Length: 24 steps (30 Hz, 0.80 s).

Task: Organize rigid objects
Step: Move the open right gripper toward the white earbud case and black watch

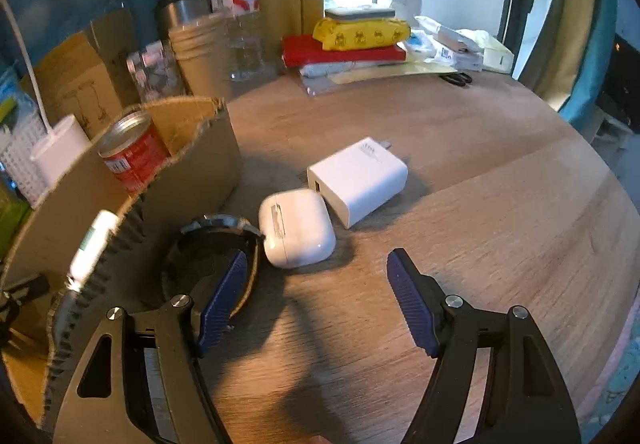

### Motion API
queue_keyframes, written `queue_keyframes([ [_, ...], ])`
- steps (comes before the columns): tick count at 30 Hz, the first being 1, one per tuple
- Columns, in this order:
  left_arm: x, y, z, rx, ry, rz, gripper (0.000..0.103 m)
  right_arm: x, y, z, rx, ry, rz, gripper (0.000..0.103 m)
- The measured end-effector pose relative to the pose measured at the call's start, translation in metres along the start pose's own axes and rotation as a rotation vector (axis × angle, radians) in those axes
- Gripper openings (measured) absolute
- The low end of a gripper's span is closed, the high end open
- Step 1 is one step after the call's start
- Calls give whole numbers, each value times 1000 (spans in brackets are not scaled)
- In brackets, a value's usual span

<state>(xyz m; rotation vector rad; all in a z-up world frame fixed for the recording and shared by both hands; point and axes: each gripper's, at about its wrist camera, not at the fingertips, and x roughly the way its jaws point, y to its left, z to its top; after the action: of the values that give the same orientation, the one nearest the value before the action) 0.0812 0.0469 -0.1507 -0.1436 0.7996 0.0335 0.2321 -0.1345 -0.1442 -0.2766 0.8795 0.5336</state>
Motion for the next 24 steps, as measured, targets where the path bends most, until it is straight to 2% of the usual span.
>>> queue_keyframes([
  [9,0,0,0,0,0,0,14,0,7,-9,-79,26,-38,76],
  [13,0,0,0,0,0,0,14,-4,-8,-15,-62,30,-41,76],
  [17,0,0,0,0,0,1,14,-9,-29,-18,-20,28,-81,76],
  [21,0,0,0,0,0,0,14,-25,-42,-14,36,-31,-101,76],
  [24,0,0,0,0,0,0,14,-43,-35,-8,64,-98,-37,76],
])
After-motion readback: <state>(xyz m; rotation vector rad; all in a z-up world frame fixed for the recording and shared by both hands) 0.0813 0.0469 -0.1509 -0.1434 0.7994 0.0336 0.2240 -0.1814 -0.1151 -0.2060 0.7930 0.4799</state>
